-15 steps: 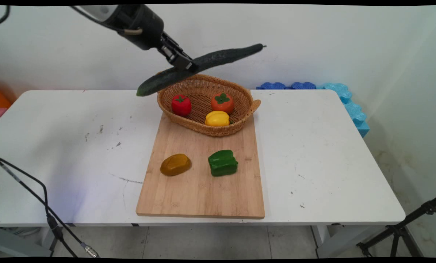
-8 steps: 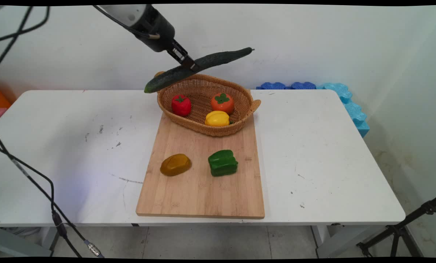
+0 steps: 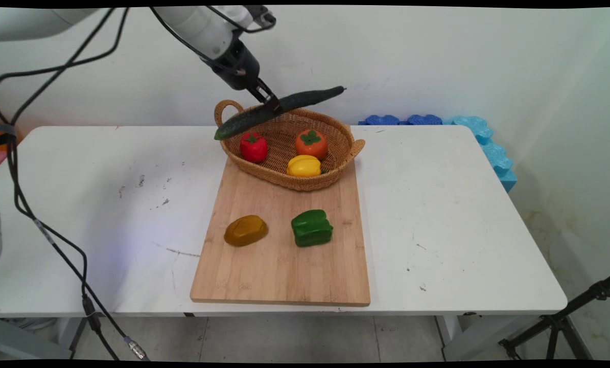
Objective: Place the picked object in the vegetable basket
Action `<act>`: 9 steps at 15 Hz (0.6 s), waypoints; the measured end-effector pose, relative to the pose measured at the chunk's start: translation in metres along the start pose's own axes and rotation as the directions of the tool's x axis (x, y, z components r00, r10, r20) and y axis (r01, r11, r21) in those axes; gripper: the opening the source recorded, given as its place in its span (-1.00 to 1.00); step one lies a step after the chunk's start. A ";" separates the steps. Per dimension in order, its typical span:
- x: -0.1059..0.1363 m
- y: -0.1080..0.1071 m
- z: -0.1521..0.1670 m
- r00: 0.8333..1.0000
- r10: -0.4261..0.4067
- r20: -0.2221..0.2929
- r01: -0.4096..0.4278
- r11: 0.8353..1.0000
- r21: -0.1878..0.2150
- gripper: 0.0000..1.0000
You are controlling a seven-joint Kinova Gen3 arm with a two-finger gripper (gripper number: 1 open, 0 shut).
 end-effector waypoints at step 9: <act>-0.002 -0.013 0.052 0.998 -0.035 0.045 0.035 0.999 0.015 -1.00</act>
